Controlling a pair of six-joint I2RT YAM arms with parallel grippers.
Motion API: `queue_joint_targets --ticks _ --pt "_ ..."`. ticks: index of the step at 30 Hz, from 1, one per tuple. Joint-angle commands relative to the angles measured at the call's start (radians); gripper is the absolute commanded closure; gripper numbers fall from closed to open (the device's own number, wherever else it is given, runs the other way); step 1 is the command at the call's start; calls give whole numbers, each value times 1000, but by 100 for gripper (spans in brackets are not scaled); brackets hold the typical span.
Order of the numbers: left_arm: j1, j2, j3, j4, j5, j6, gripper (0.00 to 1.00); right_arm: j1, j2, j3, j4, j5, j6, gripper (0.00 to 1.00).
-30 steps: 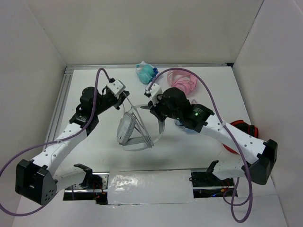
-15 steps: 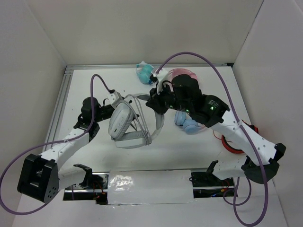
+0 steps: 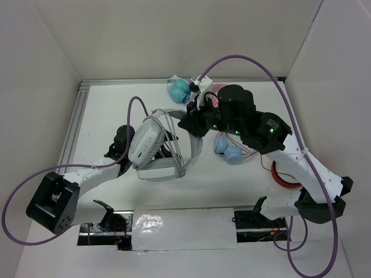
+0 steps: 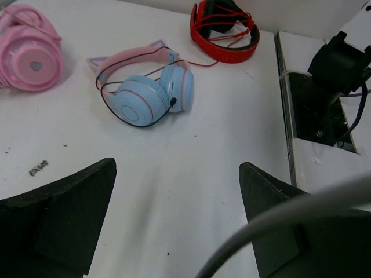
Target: Wrap the headphones
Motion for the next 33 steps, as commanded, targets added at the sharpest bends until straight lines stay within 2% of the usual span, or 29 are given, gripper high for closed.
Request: queue_joint_targets --ticks 1,3,6,7,8,10,11,13,18,24,27,29,33 --pt "-20 25 -21 127 -14 -12 1 13 -6 95 56 -9 65 100" --pt "-22 37 -26 145 -14 -28 1 13 -6 113 52 13 68 100" --pt "-25 45 -24 133 -27 -42 15 15 -13 118 52 43 74 100" --pt "-26 45 -23 125 -28 -45 23 12 -18 117 55 54 77 100" --pt "-25 43 -24 118 -31 -48 40 13 -25 112 62 75 85 100" --pt "-26 33 -29 78 -53 -68 55 12 -35 98 73 170 119 100" --pt "-28 20 -32 66 -59 -91 73 12 -39 92 79 219 142 100" --pt "-32 0 -56 46 -76 -119 83 -1 -42 86 84 377 237 100" --pt "-66 -105 -100 -10 -132 -208 84 -47 -70 -3 141 601 415 100" --pt "-140 -239 -41 -312 -257 -269 82 -94 -13 6 75 917 554 100" --pt "-204 -263 44 -531 -374 -318 82 -126 71 78 -27 1040 631 100" --pt "-279 -256 97 -691 -527 -354 86 -149 149 126 -146 1077 712 100" --pt "-374 -244 213 -875 -689 -375 87 -185 220 134 -177 1109 720 100"
